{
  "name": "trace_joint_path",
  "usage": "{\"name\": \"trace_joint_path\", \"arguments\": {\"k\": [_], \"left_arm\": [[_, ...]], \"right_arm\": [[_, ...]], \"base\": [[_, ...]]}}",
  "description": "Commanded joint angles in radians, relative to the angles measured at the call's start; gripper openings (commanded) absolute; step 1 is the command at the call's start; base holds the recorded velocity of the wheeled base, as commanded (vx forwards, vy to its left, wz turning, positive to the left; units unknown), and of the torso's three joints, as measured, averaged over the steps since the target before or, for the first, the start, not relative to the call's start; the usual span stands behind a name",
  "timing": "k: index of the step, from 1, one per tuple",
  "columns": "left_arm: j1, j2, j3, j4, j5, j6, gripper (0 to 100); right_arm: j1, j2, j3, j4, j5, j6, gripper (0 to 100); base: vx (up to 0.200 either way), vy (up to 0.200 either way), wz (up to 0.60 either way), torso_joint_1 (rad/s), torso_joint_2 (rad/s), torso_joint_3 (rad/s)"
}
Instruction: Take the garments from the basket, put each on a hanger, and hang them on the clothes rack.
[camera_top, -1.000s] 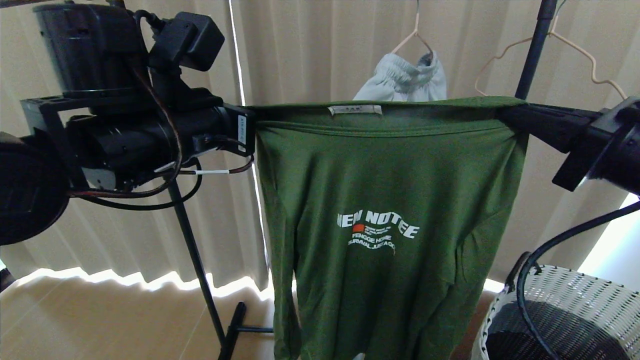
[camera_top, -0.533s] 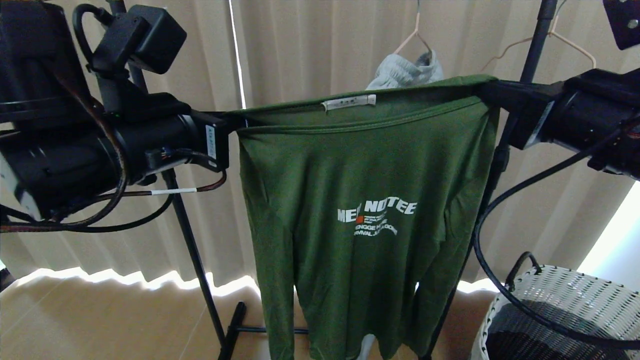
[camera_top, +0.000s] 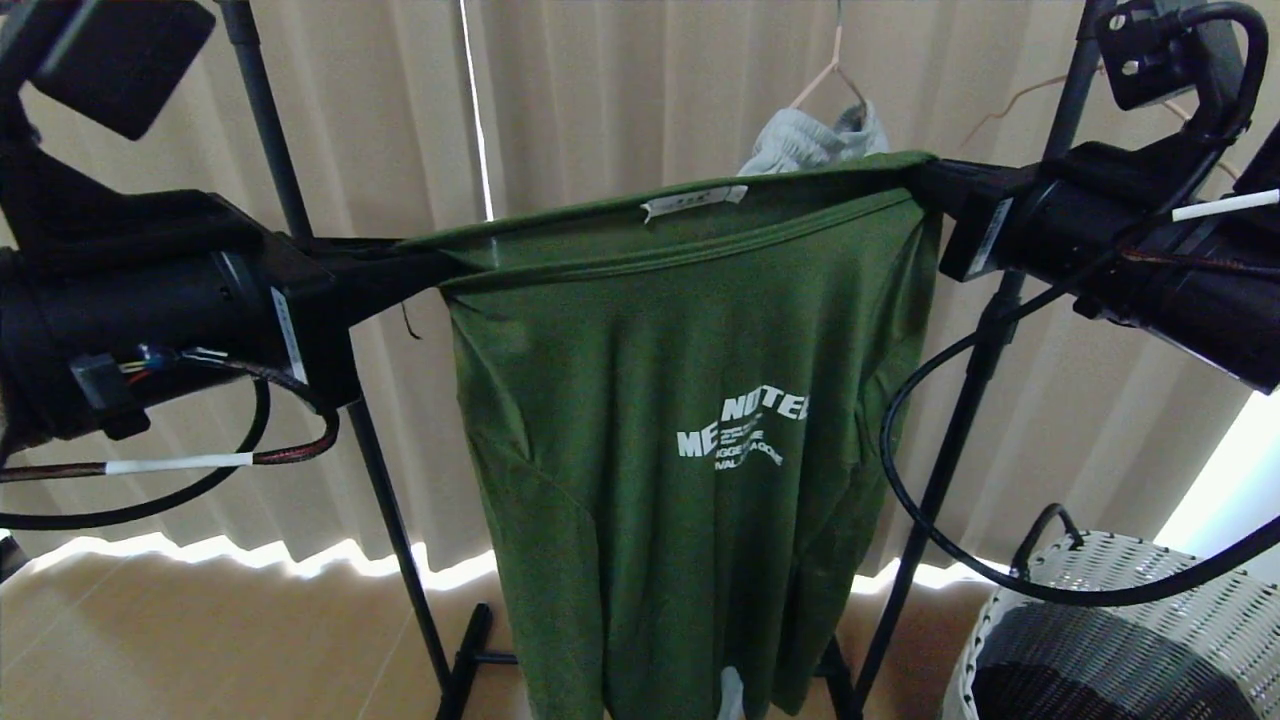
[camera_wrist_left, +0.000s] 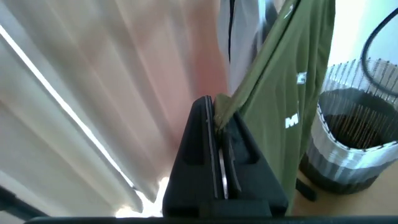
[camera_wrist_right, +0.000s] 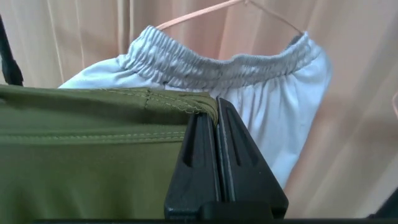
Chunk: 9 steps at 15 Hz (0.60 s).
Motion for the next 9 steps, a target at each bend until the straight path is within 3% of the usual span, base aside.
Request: {"name": "trace_joint_path", "arguments": {"k": [1,6,9], "left_arm": [[0.012,0.03,-0.026,-0.004,0.02,-0.001,0],[0.019,0.121,-0.12,-0.019,0.121,-0.002,0],[0.019,0.193,-0.114,-0.122,0.189,-0.002,0]], "right_arm": [[0.0,-0.017,0.007,0.009,-0.003,-0.003,0],[0.002,-0.109,0.047,0.026,-0.003,-0.004,0],[0.011,-0.189,0.127,0.083,-0.002,-0.004,0]], "base": [[0.0,0.0,0.0,0.0,0.0,0.0],[0.0,0.0,0.0,0.0,0.0,0.0],[0.0,0.0,0.0,0.0,0.0,0.0]]}}
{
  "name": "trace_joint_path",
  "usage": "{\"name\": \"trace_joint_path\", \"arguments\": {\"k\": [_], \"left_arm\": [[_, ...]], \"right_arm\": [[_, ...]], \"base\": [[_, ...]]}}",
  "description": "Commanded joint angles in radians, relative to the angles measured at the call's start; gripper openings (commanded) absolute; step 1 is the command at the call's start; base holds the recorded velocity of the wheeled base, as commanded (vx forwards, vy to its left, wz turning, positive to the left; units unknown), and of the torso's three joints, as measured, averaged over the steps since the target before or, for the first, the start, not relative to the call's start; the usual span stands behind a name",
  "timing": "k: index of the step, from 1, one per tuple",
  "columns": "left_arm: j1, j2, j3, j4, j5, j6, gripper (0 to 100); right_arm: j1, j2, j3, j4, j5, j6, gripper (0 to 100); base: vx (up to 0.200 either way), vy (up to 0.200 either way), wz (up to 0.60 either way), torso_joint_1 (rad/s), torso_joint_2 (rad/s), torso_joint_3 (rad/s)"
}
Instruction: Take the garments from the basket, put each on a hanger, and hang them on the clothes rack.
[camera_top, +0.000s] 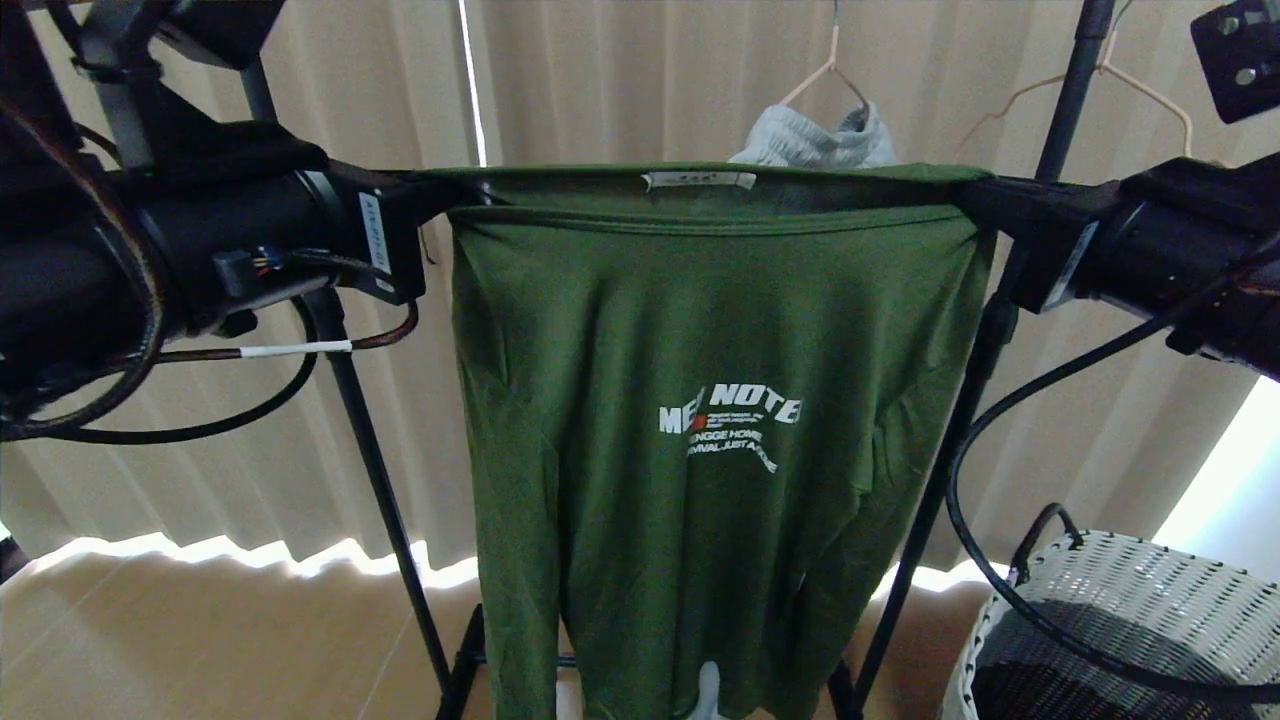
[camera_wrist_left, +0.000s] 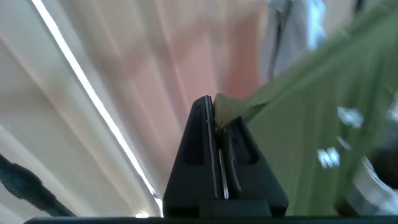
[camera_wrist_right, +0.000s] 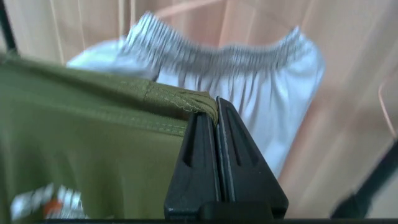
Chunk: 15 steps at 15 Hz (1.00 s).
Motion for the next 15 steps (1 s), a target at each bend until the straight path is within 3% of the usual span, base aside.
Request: {"name": "trace_joint_path", "arguments": {"k": [1,15], "left_arm": [[0.0,0.058,0.005,-0.025,0.017,0.0,0],[-0.002,0.029,0.052,-0.028,0.014,0.003,0]], "right_arm": [[0.005,-0.055,0.038,0.004,0.0,-0.001,0],[0.005,-0.024,0.056,-0.004,0.011,0.001,0]], "base": [[0.0,0.0,0.0,0.0,0.0,0.0],[0.0,0.0,0.0,0.0,0.0,0.0]]}}
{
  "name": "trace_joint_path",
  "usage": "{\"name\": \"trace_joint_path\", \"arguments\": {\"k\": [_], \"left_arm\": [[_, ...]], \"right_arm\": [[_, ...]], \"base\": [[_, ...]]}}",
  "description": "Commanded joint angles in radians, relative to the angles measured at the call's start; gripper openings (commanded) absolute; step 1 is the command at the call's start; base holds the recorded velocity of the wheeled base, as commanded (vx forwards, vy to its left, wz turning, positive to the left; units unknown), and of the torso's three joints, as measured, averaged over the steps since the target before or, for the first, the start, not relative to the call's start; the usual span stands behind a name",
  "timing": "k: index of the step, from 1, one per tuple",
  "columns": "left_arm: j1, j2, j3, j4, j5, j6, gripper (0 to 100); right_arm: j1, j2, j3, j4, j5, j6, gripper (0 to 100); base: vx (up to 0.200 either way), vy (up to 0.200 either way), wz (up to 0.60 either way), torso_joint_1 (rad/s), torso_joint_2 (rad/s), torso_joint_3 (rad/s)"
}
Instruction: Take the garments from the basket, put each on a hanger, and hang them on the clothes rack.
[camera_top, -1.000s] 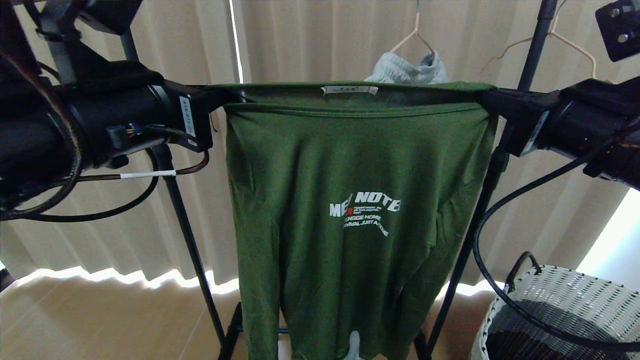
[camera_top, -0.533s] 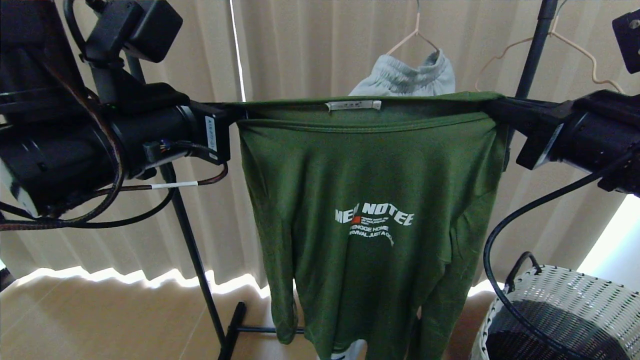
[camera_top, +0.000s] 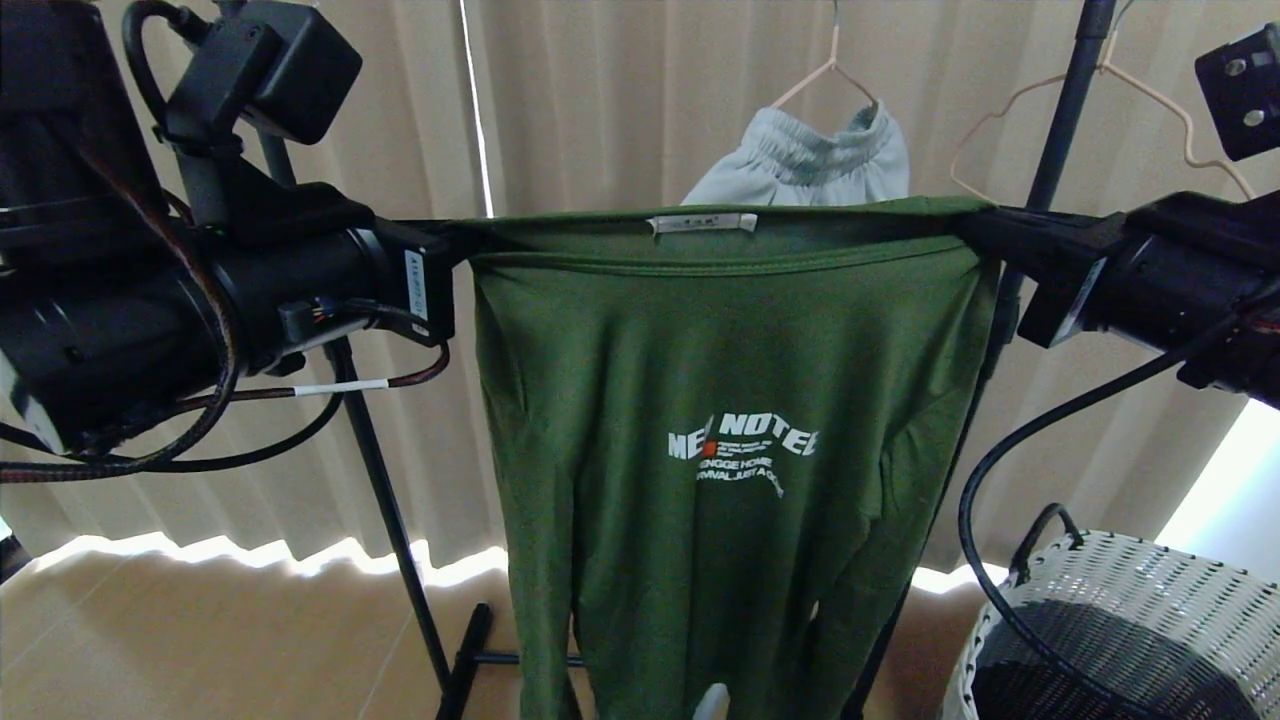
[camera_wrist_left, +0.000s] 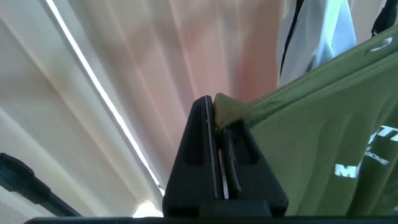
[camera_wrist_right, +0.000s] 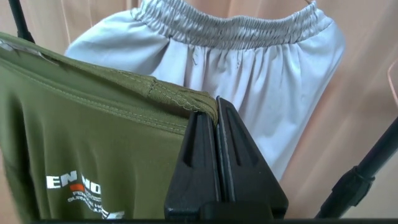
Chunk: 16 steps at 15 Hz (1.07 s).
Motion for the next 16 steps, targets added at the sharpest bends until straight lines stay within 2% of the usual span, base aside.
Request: {"name": "trace_joint_path", "arguments": {"k": [1,12,15,16], "left_arm": [[0.001,-0.003,-0.009,-0.001,0.0,0.001,0],[-0.007,-0.028,-0.01,-0.007,-0.002,0.028,0],[-0.007,-0.028,0.002,-0.076,-0.003,0.04,0],[-0.005,-0.03,0.011,-0.079,-0.003,0.042,0]], "right_arm": [[-0.001,-0.003,0.001,0.003,0.0,0.0,0],[-0.001,-0.009,0.002,-0.007,0.0,0.0,0],[-0.001,-0.012,0.007,-0.005,0.0,0.0,0],[-0.001,-0.014,0.007,-0.005,0.0,0.0,100]], "base": [[0.0,0.0,0.0,0.0,0.0,0.0],[0.0,0.0,0.0,0.0,0.0,0.0],[0.0,0.0,0.0,0.0,0.0,0.0],[0.0,0.0,0.0,0.0,0.0,0.0]]}}
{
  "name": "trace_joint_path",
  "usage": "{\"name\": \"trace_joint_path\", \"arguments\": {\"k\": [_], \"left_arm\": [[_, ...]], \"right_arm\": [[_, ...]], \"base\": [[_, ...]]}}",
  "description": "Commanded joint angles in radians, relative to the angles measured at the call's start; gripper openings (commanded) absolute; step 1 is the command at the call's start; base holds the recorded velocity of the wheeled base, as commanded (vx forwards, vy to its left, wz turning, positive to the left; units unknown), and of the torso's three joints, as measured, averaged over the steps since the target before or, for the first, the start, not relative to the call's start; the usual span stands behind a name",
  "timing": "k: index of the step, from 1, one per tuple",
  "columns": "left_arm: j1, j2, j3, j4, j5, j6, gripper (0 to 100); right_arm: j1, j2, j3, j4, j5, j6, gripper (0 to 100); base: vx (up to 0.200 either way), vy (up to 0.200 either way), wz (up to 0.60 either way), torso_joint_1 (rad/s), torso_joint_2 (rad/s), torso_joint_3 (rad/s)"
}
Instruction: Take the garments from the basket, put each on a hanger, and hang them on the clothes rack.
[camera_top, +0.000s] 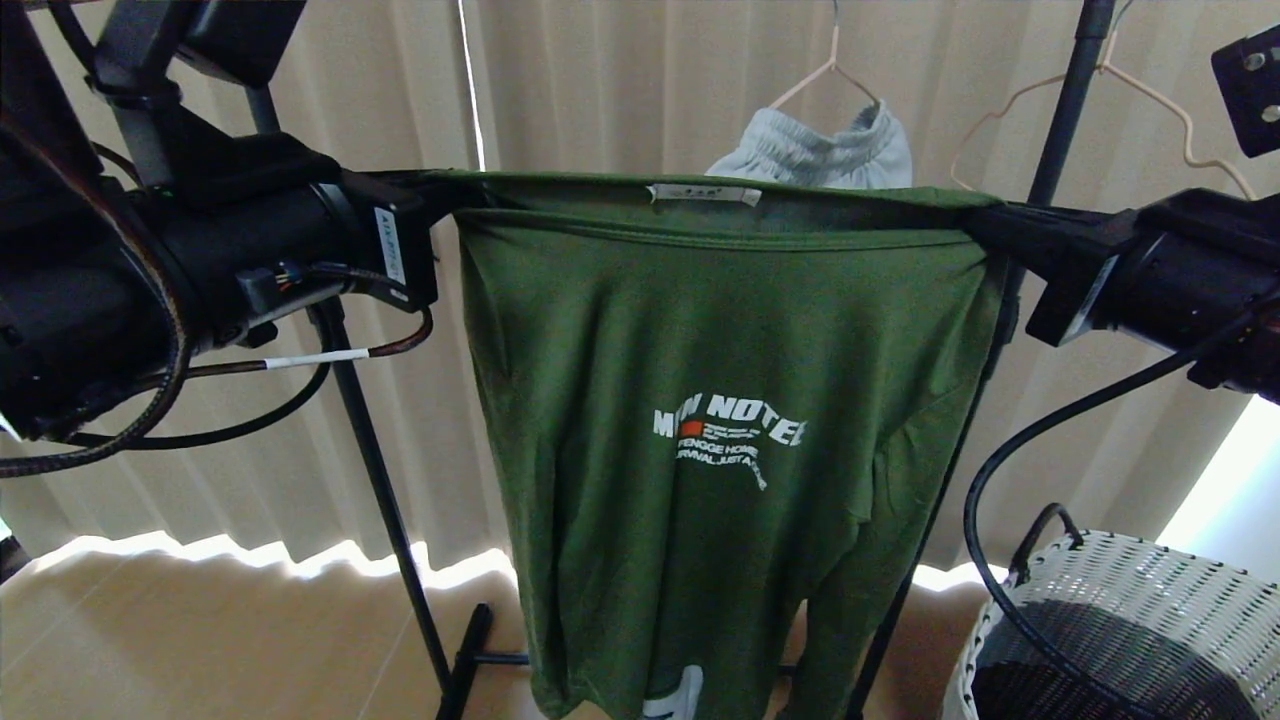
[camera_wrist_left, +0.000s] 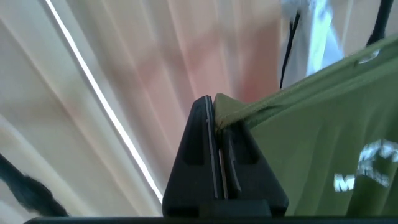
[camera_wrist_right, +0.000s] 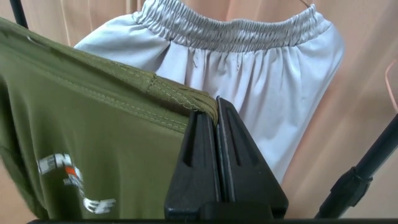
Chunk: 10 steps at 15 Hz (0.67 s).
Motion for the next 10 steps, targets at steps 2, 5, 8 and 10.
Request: {"name": "trace_joint_path", "arguments": {"k": [2,5,8,10], "left_arm": [[0.001,-0.001,0.013,-0.003,0.0,-0.001,0],[0.009,-0.004,0.036,-0.003,0.003,0.024,0],[0.058,-0.002,0.051,-0.004,0.008,0.088,0],[0.105,0.001,0.053,-0.004,0.01,0.116,0]], "right_arm": [[0.0,-0.001,0.01,0.001,0.0,0.0,100],[0.0,-0.007,0.043,-0.002,0.003,0.007,100],[0.0,-0.009,0.066,-0.071,0.004,0.009,100],[0.0,-0.023,0.132,-0.119,0.026,0.007,100]], "base": [[0.0,0.0,0.0,0.0,0.0,0.0],[0.0,0.0,0.0,0.0,0.0,0.0],[0.0,0.0,0.0,0.0,0.0,0.0],[0.0,0.0,0.0,0.0,0.0,0.0]]}}
